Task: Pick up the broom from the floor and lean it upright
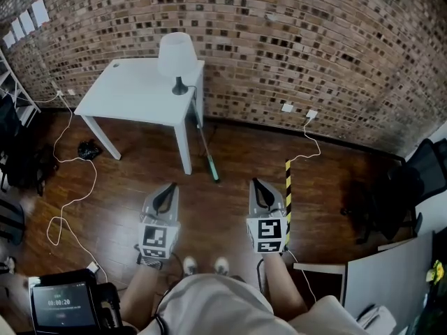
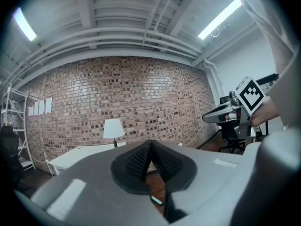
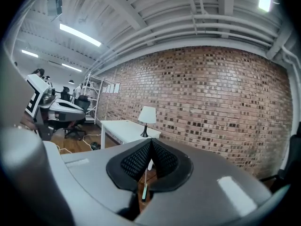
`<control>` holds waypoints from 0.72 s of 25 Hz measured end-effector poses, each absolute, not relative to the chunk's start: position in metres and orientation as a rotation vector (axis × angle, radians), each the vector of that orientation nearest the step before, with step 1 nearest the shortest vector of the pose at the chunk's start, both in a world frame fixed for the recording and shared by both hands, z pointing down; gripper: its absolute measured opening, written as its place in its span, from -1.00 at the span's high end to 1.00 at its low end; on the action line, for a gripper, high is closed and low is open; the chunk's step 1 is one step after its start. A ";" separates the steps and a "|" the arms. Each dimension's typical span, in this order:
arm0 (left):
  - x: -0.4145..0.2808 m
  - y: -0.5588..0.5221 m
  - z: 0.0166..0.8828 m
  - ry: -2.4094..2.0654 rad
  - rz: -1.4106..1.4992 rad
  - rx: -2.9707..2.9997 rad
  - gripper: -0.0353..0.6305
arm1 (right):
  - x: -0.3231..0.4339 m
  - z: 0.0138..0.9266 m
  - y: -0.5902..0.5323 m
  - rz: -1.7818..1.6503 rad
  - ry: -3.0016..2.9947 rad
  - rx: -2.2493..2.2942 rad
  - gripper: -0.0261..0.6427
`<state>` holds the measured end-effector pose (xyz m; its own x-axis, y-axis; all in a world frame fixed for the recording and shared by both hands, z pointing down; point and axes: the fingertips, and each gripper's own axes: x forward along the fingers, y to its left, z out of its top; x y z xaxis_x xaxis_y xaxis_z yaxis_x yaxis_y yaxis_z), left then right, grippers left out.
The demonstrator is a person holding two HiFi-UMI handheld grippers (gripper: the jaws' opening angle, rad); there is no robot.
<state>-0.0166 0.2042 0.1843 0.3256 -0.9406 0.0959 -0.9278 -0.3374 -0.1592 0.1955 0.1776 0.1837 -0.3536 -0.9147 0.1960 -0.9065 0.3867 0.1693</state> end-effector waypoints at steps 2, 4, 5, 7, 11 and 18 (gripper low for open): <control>-0.015 0.208 0.186 1.766 -0.263 -2.504 0.89 | 0.192 0.183 0.184 -0.044 -2.397 1.599 0.89; -0.013 0.211 0.187 1.762 -0.260 -2.510 0.89 | 0.187 0.183 0.190 -0.046 -2.414 1.587 0.89; -0.012 0.212 0.187 1.757 -0.258 -2.513 0.89 | 0.185 0.184 0.192 -0.044 -2.422 1.581 0.89; -0.011 0.215 0.187 1.749 -0.258 -2.516 0.89 | 0.182 0.187 0.195 -0.034 -2.432 1.570 0.89; -0.013 0.220 0.186 1.750 -0.258 -2.515 0.89 | 0.176 0.186 0.201 -0.025 -2.456 1.558 0.89; -0.021 0.223 0.185 1.763 -0.252 -2.504 0.89 | 0.171 0.182 0.203 -0.037 -2.465 1.561 0.89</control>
<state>-0.0213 0.2233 0.1855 0.3287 -0.9397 0.0940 -0.9285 -0.3398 -0.1501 0.1711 0.2025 0.1824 -0.4099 -0.8953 0.1742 -0.8897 0.4346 0.1399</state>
